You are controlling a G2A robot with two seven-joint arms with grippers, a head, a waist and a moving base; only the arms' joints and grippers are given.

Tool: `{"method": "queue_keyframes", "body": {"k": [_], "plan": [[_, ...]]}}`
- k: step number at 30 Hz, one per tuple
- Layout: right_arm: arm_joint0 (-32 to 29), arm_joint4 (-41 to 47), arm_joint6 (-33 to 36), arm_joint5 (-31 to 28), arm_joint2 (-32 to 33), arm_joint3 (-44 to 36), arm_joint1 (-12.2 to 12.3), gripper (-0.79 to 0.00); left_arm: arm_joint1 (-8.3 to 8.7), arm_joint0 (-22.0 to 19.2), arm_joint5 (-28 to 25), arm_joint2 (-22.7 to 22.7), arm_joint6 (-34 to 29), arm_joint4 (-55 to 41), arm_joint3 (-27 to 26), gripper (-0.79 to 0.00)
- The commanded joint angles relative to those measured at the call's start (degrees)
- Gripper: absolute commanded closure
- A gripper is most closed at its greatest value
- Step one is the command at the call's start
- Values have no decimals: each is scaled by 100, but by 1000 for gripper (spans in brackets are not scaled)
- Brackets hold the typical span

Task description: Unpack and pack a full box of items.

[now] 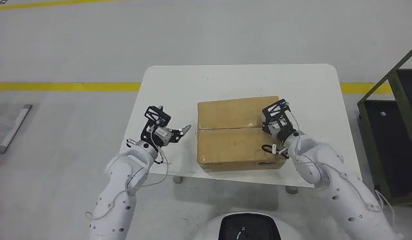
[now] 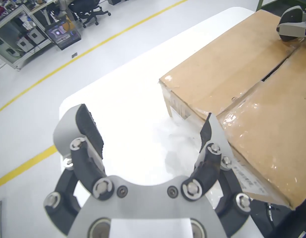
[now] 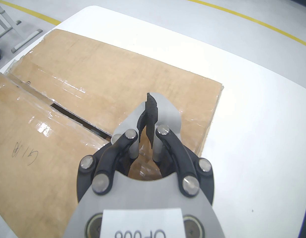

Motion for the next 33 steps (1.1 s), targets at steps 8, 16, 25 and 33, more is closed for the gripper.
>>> {"method": "queue_keyframes", "body": {"k": [8,16,25,33], "plan": [[12,-18,9,-2,-24,10,-13,0,50,263,-96,58,-29,737,206,-727],[-18,-28,11,27,-21,0,-20,0,0,145,-160,546,236,1092,562,-785],[-24,-42,13,54,-127,-28,-46,0,-156,-303,-248,900,425,-48,1234,-785],[-32,-46,12,66,-122,-51,-56,0,-260,-542,30,894,317,-1140,1625,-785]]}}
